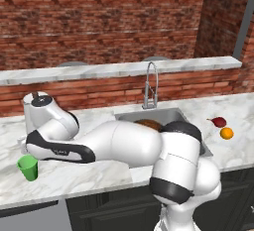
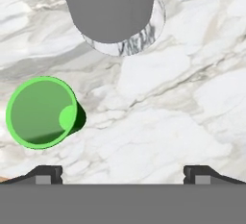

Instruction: Remove the orange and pear from the sink. Then move the bowl and cup from the counter to the sink for washing.

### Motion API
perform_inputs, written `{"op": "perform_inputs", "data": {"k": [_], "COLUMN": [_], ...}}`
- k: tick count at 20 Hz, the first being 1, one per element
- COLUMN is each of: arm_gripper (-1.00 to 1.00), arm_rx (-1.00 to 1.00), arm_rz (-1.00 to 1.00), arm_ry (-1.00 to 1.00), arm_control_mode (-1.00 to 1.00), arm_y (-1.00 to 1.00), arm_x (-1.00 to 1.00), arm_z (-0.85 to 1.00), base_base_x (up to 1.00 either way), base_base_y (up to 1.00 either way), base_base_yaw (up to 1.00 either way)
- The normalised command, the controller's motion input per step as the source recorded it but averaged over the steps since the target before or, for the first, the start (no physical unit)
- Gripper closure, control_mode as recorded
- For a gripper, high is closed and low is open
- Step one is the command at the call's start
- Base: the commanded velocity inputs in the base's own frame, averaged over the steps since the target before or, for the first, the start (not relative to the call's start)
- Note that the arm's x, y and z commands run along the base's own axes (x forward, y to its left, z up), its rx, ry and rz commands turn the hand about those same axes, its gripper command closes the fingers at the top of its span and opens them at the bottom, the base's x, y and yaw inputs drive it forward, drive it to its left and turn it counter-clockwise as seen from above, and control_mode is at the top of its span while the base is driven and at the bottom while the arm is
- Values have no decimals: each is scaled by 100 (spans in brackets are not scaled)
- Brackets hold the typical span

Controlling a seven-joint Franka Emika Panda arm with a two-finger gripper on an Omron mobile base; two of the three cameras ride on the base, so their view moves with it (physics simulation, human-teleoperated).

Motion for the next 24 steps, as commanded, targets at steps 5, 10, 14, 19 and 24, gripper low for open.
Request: {"op": "perform_inputs", "data": {"k": [5,10,14,19,24], "arm_gripper": [-100,-100,-100,-100,-100], "arm_rx": [0,0,0,0,0], "arm_rz": [0,0,0,0,0], "arm_ry": [0,1,1,1,1], "arm_control_mode": [-100,-100,-100,-100,-100], "arm_y": [5,4,4,4,6], "arm_x": [0,1,3,4,6], "arm_z": [-7,-8,-9,-7,-5], "base_base_x": [0,0,0,0,0], "base_base_y": [0,0,0,0,0], "base_base_yaw": [0,0,0,0,0]}}
